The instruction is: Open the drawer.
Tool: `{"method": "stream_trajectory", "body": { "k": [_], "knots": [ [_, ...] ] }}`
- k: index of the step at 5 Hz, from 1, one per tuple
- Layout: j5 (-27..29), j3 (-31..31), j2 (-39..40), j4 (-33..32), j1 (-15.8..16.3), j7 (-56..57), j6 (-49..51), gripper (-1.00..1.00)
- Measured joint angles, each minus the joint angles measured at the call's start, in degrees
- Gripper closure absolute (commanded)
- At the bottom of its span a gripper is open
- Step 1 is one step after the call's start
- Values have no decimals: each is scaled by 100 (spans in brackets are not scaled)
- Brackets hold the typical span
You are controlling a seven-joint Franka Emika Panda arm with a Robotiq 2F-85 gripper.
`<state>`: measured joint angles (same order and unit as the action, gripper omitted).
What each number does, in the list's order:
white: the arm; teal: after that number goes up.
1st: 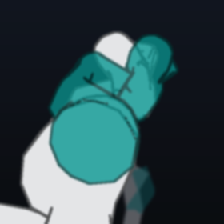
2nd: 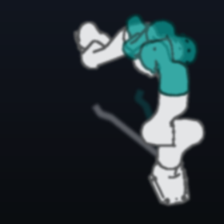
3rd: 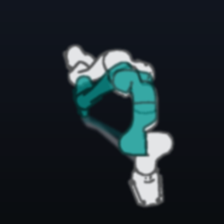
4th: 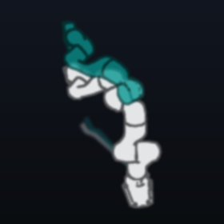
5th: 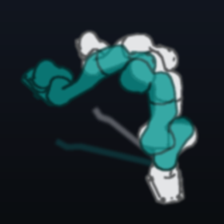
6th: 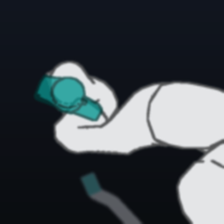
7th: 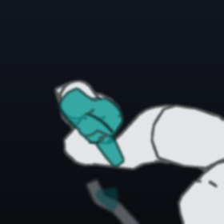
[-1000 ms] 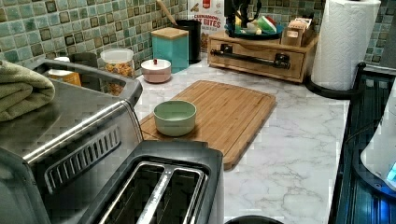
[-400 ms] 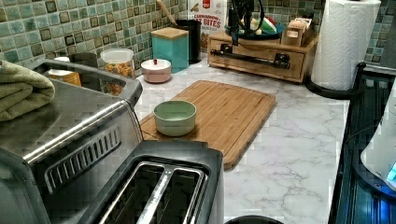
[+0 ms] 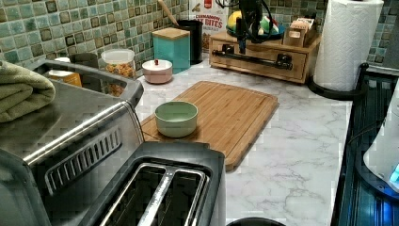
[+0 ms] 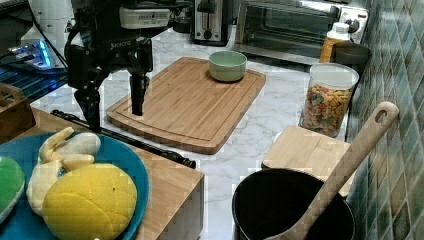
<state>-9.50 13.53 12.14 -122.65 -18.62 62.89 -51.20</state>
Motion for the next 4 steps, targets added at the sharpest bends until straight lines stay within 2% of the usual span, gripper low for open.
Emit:
{"method": "stream_trajectory", "body": {
  "k": [2, 3, 4],
  "knots": [
    [283, 0, -45, -78, -6, 11, -255, -100],
    [690, -10, -34, -134, -1, 11, -408, -100],
    [738, -71, 1, -168, -43, 11, -464, -100]
  ]
}}
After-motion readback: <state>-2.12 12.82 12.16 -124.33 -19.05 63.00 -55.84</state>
